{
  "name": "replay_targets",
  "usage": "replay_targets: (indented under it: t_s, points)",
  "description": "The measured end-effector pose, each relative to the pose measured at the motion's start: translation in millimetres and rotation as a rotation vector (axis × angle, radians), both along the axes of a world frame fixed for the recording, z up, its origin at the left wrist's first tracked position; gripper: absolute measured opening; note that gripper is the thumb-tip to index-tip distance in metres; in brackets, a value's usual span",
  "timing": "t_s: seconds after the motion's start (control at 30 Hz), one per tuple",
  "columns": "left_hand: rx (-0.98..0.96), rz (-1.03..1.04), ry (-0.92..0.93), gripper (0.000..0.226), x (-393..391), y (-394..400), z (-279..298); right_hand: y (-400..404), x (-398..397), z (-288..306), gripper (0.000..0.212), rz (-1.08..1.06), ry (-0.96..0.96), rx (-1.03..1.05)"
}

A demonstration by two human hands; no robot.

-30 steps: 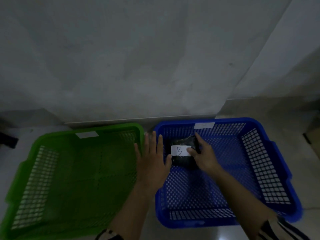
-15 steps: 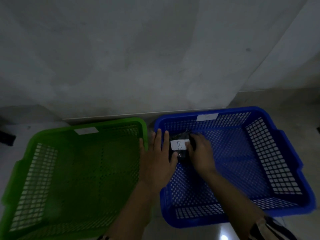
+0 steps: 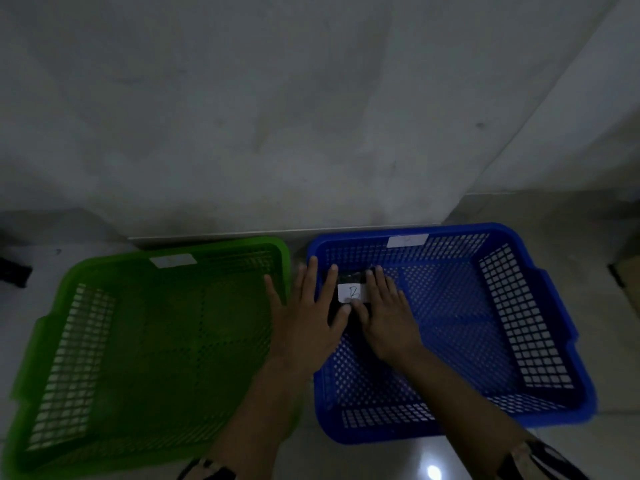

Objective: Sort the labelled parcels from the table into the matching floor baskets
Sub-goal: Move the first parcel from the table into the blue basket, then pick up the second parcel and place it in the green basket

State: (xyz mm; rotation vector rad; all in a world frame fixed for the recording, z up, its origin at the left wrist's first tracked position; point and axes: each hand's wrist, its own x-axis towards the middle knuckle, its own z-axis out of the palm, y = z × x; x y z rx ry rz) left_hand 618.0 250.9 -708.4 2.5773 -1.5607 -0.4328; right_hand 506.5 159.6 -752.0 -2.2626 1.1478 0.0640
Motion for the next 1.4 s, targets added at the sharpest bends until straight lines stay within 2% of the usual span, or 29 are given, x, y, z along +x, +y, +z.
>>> replay_targets:
  t_s: [0.1,0.23,0.37,0.53,0.73,0.87,1.13,1.4]
  points:
    - [-0.037,0.029,0.02,0.054,-2,12,32,1,-15,39,0.059,-0.012,0.018,0.01]
    - [0.061,0.006,0.04,0.058,-16,36,95,2,-40,117,0.062,-0.009,0.098,0.048]
    - [0.105,-0.03,0.019,0.059,-34,52,187,5,-59,216,0.065,0.001,0.16,0.072]
    - [0.159,-0.046,0.053,0.06,-57,60,323,9,-77,361,0.065,-0.046,0.133,0.044]
    - [-0.003,-0.026,0.028,0.06,-87,52,505,23,-114,540,0.063,-0.089,0.042,-0.046]
    - [-0.178,-0.027,0.024,0.059,-112,48,599,43,-152,626,0.063,-0.138,-0.094,-0.105]
    - [-0.332,-0.087,0.064,0.059,-204,46,702,54,-246,736,0.054,-0.162,-0.325,-0.254]
    - [-0.444,-0.026,0.096,0.058,-337,11,748,10,-379,796,0.05,-0.194,-0.466,-0.347]
